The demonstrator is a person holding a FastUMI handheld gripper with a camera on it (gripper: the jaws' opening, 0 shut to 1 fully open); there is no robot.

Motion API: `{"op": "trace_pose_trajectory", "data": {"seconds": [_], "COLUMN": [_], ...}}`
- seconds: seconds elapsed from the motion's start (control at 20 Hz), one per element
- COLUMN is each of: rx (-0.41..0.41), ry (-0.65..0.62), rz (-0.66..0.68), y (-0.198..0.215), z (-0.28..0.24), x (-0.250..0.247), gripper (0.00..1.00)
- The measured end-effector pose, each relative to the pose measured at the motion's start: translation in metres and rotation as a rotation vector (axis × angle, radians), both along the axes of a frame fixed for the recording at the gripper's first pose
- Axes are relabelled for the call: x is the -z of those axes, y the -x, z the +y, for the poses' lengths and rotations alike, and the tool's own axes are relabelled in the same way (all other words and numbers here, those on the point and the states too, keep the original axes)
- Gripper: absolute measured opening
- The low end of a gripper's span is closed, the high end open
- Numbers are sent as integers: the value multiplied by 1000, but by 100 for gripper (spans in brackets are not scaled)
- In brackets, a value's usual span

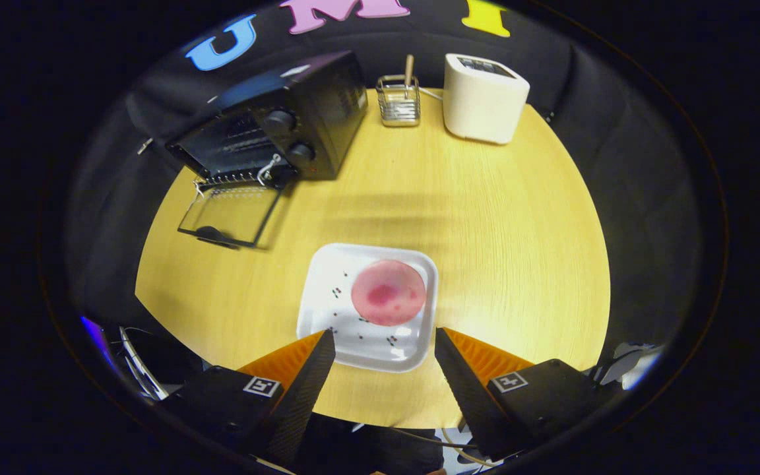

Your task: Open the toaster oven, put the food inside, and close the toaster oven door.

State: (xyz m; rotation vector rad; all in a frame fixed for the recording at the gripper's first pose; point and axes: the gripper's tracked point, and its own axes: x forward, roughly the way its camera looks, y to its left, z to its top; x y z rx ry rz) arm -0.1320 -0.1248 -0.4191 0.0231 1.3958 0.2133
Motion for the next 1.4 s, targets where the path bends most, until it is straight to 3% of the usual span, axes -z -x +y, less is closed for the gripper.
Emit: {"op": "trace_pose_trajectory", "data": {"seconds": [0.25, 0.35, 0.45, 0.65, 0.8, 1.15, 1.4], "rx": [15, 26, 55, 72, 67, 264, 331], "ry": [45, 53, 36, 1, -102, -330, -394], "rz": [104, 130, 157, 172, 194, 140, 105], "y": [4, 7, 7, 7, 6, 12, 13], "z": [-27, -29, -26, -26, -20, -18, 4], "x": [42, 54, 67, 66, 75, 58, 41], "gripper": [97, 86, 74, 21, 7, 5, 5]}}
